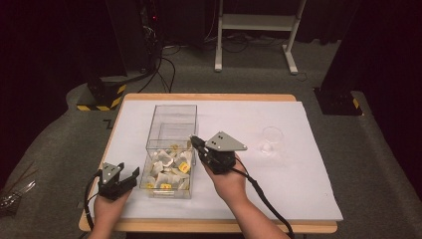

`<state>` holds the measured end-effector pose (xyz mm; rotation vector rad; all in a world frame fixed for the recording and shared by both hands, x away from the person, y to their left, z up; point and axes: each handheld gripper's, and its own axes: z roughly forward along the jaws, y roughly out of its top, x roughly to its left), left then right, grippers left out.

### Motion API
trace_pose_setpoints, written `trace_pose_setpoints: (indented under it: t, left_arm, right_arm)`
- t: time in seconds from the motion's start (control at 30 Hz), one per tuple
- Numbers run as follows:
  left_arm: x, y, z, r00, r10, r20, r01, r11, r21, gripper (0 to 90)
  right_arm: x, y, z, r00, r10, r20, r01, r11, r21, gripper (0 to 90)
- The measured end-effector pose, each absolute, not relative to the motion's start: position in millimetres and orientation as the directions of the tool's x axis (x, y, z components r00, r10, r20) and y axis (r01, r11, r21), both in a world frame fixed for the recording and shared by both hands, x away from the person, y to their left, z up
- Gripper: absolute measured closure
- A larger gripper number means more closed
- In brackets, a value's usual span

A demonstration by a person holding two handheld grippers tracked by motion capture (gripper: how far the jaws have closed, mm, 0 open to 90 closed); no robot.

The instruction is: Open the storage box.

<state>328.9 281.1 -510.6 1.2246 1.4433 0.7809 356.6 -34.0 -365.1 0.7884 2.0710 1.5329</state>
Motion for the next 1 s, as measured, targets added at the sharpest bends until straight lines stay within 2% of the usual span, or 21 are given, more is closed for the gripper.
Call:
trace_pose_setpoints:
  t: [1.0]
  left_arm:
    - [328.5,280.8,-510.8,0.070,0.957,-0.281,0.284,0.251,0.925,35.7]
  right_arm:
    - [366.0,-88.1,-388.7,-0.649,0.761,0.011,0.239,0.190,0.952,87.6]
